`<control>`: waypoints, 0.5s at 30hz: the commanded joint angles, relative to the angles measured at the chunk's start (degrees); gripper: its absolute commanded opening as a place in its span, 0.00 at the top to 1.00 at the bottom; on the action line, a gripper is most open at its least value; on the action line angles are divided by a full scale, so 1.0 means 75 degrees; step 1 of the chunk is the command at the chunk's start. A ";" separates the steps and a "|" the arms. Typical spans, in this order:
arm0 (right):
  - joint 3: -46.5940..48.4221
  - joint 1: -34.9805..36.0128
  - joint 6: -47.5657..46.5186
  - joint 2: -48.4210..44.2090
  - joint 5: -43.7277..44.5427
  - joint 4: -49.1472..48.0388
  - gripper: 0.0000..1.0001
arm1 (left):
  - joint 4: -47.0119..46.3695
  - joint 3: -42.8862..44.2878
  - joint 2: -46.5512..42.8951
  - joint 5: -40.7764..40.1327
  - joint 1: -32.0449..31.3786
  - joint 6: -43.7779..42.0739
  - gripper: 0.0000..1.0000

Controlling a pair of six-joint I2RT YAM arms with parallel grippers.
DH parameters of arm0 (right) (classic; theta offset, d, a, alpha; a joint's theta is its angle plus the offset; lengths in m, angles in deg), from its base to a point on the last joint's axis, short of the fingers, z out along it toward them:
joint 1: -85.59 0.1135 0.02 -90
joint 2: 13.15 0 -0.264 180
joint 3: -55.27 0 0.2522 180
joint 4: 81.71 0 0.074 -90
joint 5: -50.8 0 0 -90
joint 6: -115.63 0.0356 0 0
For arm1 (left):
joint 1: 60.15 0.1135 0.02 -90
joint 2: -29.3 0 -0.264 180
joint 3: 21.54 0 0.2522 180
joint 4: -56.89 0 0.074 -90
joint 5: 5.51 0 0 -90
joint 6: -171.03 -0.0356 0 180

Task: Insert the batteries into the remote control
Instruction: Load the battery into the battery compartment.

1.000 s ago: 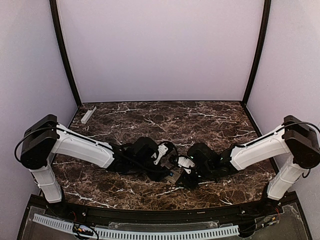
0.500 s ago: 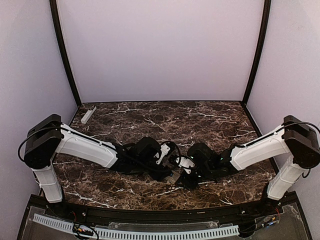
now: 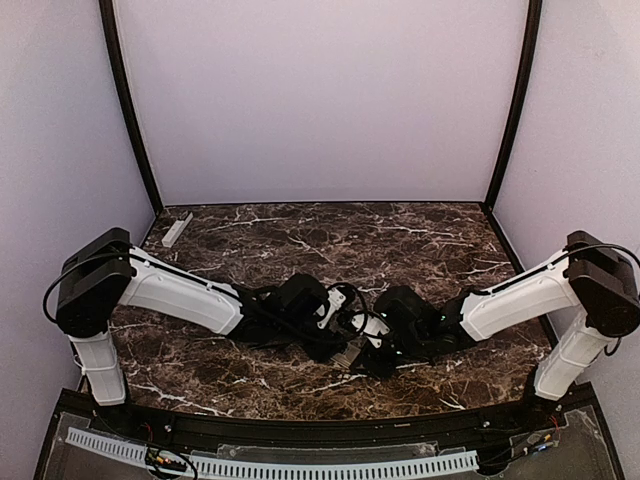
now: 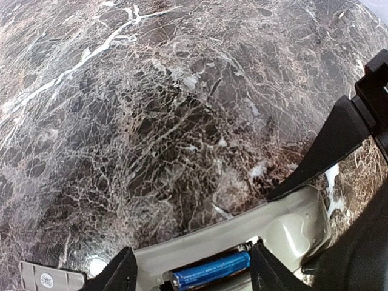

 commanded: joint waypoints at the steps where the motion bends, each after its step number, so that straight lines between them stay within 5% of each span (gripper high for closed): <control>1: -0.0140 0.0106 0.0082 0.0222 -0.0054 0.0258 0.60 | 0.0554 0.0264 0.0088 0.0024 -0.0089 -0.0257 0.35; 15: -0.0163 0.0100 0.0119 0.0225 0.0013 0.0257 0.64 | 0.0972 0.0282 -0.0187 -0.0213 -0.0086 -0.0438 0.38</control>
